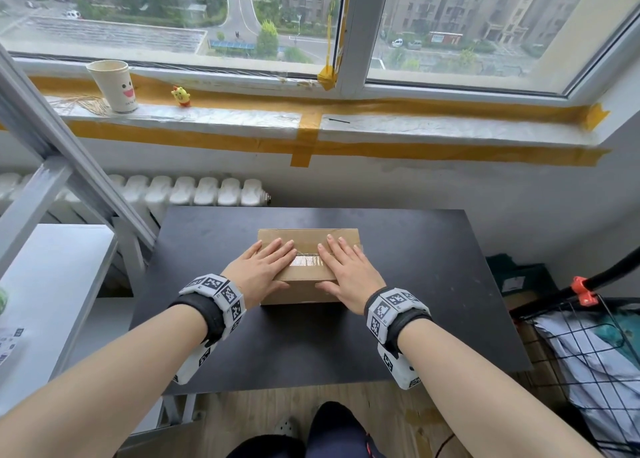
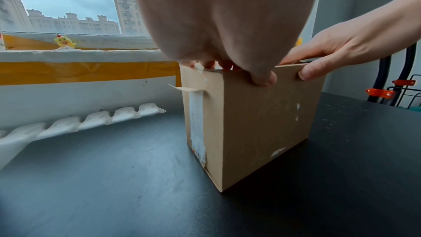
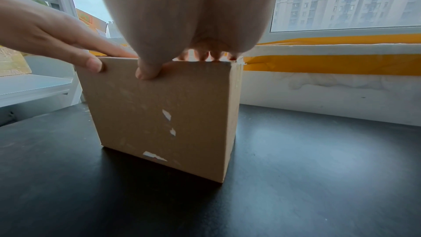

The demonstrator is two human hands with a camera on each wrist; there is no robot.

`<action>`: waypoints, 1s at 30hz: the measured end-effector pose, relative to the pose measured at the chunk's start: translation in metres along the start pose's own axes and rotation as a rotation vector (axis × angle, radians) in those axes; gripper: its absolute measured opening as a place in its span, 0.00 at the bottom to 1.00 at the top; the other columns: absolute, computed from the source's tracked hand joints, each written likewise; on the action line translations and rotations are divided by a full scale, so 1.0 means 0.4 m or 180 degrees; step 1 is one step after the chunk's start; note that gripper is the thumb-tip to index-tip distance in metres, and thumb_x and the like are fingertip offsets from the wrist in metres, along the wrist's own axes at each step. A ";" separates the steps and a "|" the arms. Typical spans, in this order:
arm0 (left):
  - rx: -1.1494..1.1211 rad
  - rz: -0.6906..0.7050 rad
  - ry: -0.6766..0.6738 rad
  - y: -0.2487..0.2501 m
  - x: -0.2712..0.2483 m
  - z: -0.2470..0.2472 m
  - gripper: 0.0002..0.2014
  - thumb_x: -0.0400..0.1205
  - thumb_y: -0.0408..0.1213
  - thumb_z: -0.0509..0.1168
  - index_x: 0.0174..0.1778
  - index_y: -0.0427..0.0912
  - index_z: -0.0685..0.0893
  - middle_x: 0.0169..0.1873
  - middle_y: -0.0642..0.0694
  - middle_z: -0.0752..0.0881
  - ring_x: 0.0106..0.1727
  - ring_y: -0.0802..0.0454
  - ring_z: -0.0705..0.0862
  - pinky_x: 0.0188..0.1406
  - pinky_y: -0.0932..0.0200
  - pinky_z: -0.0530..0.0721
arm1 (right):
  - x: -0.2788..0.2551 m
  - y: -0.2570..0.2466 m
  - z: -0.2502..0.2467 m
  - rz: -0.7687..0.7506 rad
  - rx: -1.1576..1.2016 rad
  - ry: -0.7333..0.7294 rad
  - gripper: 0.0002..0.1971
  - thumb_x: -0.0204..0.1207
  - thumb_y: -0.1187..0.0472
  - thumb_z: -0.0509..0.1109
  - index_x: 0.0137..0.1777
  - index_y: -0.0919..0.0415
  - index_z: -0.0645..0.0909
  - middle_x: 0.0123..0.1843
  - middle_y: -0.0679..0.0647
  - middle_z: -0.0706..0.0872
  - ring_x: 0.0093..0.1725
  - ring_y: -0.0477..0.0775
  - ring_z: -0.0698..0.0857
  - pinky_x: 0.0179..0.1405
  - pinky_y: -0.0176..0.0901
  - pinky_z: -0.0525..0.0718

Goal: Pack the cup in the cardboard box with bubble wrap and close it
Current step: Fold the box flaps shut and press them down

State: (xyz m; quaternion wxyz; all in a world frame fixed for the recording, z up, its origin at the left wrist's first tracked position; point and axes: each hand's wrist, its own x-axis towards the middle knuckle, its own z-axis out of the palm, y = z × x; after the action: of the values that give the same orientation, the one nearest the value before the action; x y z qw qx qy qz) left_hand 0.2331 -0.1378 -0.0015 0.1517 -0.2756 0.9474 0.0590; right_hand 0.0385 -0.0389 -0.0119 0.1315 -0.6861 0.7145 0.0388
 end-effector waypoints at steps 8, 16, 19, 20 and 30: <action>0.0157 -0.0093 -0.0138 0.012 -0.001 -0.005 0.32 0.87 0.53 0.46 0.83 0.47 0.39 0.83 0.51 0.39 0.84 0.52 0.39 0.83 0.50 0.41 | 0.004 -0.002 -0.025 0.0034 -0.0050 -0.0243 0.38 0.82 0.40 0.56 0.84 0.53 0.43 0.87 0.53 0.40 0.86 0.54 0.43 0.84 0.50 0.44; -0.0048 -0.0314 -0.0061 0.014 -0.033 0.011 0.34 0.87 0.52 0.44 0.81 0.42 0.34 0.83 0.47 0.35 0.84 0.53 0.37 0.82 0.57 0.37 | -0.032 0.009 -0.020 0.0059 0.0034 -0.0213 0.41 0.82 0.42 0.57 0.84 0.58 0.38 0.86 0.51 0.38 0.86 0.50 0.41 0.84 0.44 0.43; -0.0117 -0.0386 -0.0123 0.013 -0.042 0.009 0.34 0.87 0.52 0.44 0.81 0.41 0.34 0.82 0.46 0.35 0.84 0.53 0.37 0.82 0.57 0.39 | -0.053 0.023 -0.016 0.0142 0.0081 -0.0168 0.42 0.82 0.42 0.57 0.84 0.59 0.38 0.86 0.51 0.38 0.85 0.49 0.42 0.83 0.42 0.43; -0.0146 -0.0401 -0.0141 0.014 -0.042 0.008 0.34 0.87 0.52 0.44 0.81 0.40 0.34 0.82 0.46 0.35 0.84 0.52 0.37 0.82 0.57 0.39 | -0.060 0.025 -0.016 0.0172 0.0104 -0.0174 0.41 0.82 0.42 0.57 0.84 0.59 0.37 0.86 0.51 0.38 0.86 0.49 0.42 0.83 0.42 0.43; -0.0329 -0.0868 -0.0083 0.065 -0.061 0.002 0.33 0.88 0.47 0.47 0.82 0.37 0.38 0.83 0.42 0.38 0.84 0.50 0.41 0.84 0.56 0.44 | -0.101 0.041 -0.034 0.0313 0.0086 -0.0367 0.39 0.84 0.47 0.56 0.84 0.59 0.37 0.86 0.52 0.37 0.86 0.48 0.43 0.84 0.44 0.45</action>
State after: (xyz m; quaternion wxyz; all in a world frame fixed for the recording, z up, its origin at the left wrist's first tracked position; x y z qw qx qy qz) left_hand 0.2387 -0.1033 0.0064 0.1563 -0.4085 0.8948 0.0901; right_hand 0.0213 -0.0021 0.0088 0.1797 -0.6449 0.7390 0.0751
